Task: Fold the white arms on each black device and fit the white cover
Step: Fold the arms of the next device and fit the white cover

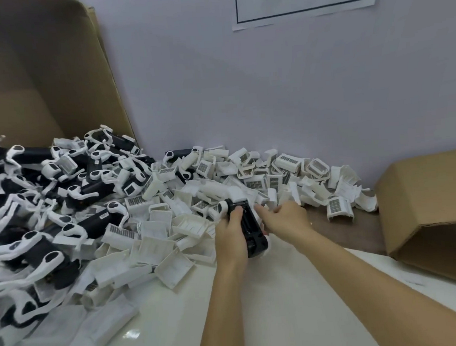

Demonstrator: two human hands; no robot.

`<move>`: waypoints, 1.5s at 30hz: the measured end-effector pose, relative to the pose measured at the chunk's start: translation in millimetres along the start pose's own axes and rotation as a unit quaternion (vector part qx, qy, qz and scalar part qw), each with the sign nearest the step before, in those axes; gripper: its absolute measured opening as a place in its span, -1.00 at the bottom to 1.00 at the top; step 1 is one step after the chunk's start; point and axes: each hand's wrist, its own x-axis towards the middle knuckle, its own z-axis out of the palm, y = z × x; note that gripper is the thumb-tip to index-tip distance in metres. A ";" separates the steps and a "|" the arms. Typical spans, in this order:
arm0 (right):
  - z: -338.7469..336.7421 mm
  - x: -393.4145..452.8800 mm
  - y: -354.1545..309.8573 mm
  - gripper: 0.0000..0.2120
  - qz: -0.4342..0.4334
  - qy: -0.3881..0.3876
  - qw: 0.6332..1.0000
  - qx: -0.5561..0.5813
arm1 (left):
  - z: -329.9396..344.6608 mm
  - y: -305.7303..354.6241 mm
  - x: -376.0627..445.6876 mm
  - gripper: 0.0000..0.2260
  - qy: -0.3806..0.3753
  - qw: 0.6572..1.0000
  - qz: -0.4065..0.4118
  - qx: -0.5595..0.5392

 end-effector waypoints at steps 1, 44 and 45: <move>5.3 6.2 -2.5 -0.59 0.014 -0.007 1.000 0.002 | -0.2 -0.4 -0.1 -0.81 0.001 1.000 0.003 0.009; -69.3 -78.9 95.6 -0.67 -0.155 0.222 0.949 0.158 | 73.5 -48.0 -58.6 -0.76 -0.200 0.977 0.079 -0.006; -70.1 -80.3 94.1 -0.63 -0.161 0.230 0.945 0.166 | 73.6 -47.8 -58.4 -0.76 -0.202 0.976 0.085 -0.003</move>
